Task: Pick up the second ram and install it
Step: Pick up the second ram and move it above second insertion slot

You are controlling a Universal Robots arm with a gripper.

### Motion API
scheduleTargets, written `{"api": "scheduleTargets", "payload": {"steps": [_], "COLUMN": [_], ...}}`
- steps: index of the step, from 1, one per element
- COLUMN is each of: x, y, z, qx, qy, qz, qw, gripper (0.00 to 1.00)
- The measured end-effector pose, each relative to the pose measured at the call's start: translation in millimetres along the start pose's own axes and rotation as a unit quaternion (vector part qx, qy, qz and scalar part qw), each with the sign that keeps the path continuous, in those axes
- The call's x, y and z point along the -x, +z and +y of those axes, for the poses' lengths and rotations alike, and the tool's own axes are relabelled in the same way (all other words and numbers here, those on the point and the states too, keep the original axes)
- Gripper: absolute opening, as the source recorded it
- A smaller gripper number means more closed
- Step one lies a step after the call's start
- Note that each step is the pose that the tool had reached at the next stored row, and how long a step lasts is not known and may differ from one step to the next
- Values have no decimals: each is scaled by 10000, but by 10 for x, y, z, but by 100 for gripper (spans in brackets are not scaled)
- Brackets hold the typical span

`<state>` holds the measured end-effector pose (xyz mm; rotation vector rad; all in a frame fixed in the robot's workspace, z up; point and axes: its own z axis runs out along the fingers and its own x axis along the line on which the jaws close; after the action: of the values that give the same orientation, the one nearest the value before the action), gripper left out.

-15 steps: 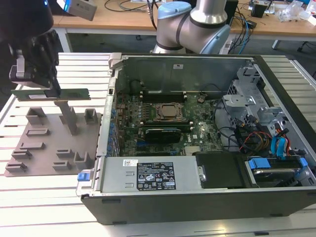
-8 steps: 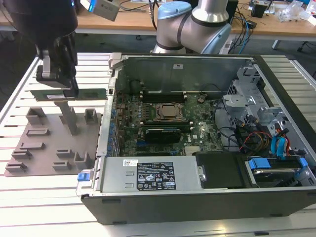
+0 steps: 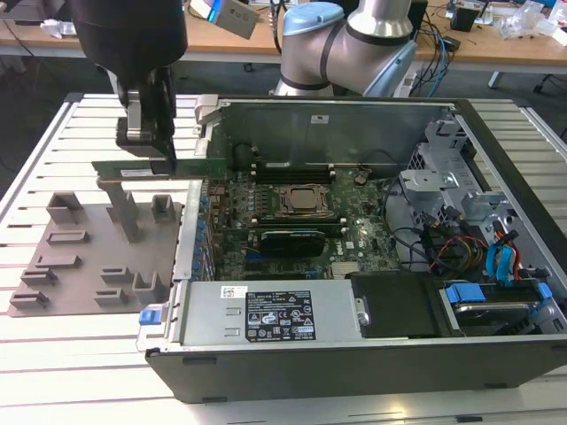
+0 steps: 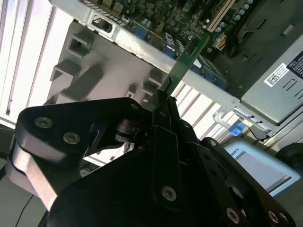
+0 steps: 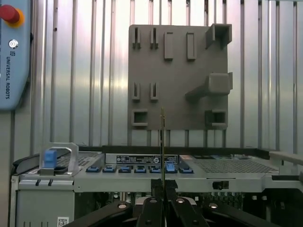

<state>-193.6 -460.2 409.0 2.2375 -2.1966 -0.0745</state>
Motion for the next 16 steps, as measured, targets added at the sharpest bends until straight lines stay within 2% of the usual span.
{"api": "scheduleTargets", "payload": {"steps": [4,11,16], "x": [-3,-6,-7], "y": [-6,-14,-18], "z": [-165,-360,-539], "qx": [2,3,21], "qy": [0,0,1], "qz": [0,0,0], "qw": [10000,10000,10000], "gripper": [13,13,13]}}
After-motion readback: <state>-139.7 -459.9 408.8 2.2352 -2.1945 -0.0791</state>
